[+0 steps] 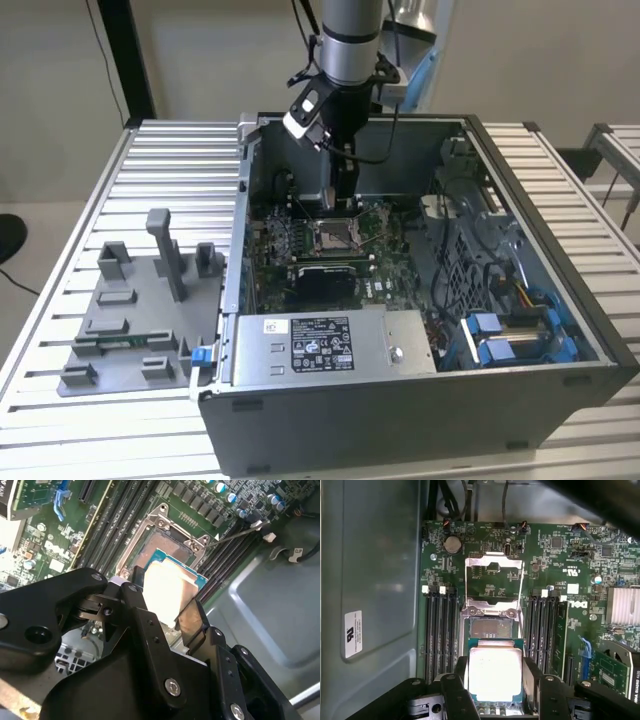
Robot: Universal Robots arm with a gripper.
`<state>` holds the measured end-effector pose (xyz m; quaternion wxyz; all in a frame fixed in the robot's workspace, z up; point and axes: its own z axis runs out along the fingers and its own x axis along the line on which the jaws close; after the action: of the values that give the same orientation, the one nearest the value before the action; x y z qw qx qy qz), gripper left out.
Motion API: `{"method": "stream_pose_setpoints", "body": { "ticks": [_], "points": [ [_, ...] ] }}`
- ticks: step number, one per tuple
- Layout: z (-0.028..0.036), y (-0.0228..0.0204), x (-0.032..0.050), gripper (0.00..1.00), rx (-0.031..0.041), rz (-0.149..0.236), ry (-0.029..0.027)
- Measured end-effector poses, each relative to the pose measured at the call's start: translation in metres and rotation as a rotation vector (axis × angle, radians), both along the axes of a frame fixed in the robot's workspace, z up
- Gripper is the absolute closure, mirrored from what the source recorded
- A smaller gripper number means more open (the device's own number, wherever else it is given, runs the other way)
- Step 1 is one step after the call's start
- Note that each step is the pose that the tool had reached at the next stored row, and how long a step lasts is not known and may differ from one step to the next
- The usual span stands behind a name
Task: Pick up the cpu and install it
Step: 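Place the cpu into insertion slot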
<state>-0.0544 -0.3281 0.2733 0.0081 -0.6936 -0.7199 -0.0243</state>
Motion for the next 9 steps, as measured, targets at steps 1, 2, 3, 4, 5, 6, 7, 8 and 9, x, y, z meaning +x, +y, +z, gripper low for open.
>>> {"method": "stream_pose_setpoints", "body": {
  "ticks": [1, 2, 3, 4, 5, 6, 7, 8, 9],
  "points": [
    [-0.0011, 0.0002, 0.0, 1.0, 0.0001, 0.0, 0.0],
    [-0.0022, 0.0003, 0.0001, 1.0, 0.0001, 0.0, 0.0],
    [-0.0035, 0.0003, 0.0001, 1.0, 0.0001, 0.0, -0.0001],
    [-0.0048, 0.0003, 0.0, 1.0, 0.0001, -0.001, -0.0001],
    [-0.0064, 0.0003, 0.0, 1.0, 0.0, -0.001, 0.0],
    [-0.0081, 0.0003, 0.0, 1.0, 0.0, -0.001, 0.0],
    [-0.01, 0.0003, 0.0, 1.0, 0.0, -0.001, 0.0],
    [-0.0118, 0.0003, 0.0, 1.0, 0.0002, -0.001, -0.0001],
    [-0.0136, 0.0003, 0.0, 1.0, 0.0001, -0.001, 0.0]
  ]
}}
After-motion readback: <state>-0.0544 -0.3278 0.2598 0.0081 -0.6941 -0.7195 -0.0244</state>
